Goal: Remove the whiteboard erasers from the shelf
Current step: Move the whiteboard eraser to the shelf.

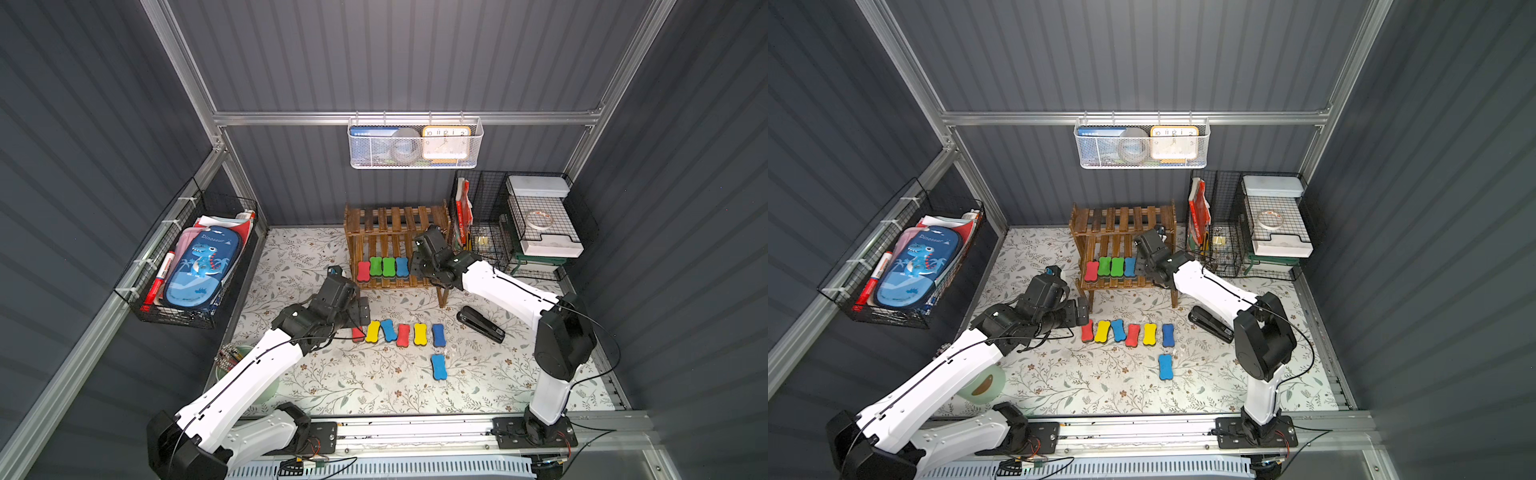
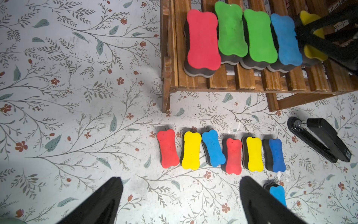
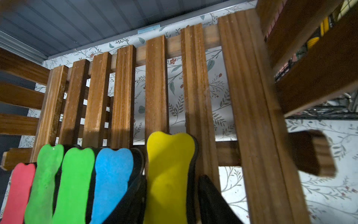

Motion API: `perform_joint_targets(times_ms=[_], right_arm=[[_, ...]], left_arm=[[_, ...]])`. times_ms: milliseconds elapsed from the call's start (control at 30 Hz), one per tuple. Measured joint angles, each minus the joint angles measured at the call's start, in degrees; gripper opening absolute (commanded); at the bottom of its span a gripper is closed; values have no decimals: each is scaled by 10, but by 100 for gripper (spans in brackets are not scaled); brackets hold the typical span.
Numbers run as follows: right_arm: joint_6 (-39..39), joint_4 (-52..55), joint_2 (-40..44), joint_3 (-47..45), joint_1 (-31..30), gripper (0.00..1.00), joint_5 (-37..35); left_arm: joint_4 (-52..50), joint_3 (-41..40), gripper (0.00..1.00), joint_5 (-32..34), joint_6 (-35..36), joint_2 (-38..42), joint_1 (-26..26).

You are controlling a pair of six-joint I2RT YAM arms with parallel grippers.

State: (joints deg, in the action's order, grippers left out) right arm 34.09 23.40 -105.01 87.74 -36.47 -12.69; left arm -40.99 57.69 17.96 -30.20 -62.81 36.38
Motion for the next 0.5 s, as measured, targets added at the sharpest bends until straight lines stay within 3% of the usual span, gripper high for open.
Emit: perform_joint_targets(times_ms=[500], right_arm=[[-19, 5, 12, 4, 0, 52, 4]], left_arm=[[7, 0, 99, -4, 0, -5, 0]])
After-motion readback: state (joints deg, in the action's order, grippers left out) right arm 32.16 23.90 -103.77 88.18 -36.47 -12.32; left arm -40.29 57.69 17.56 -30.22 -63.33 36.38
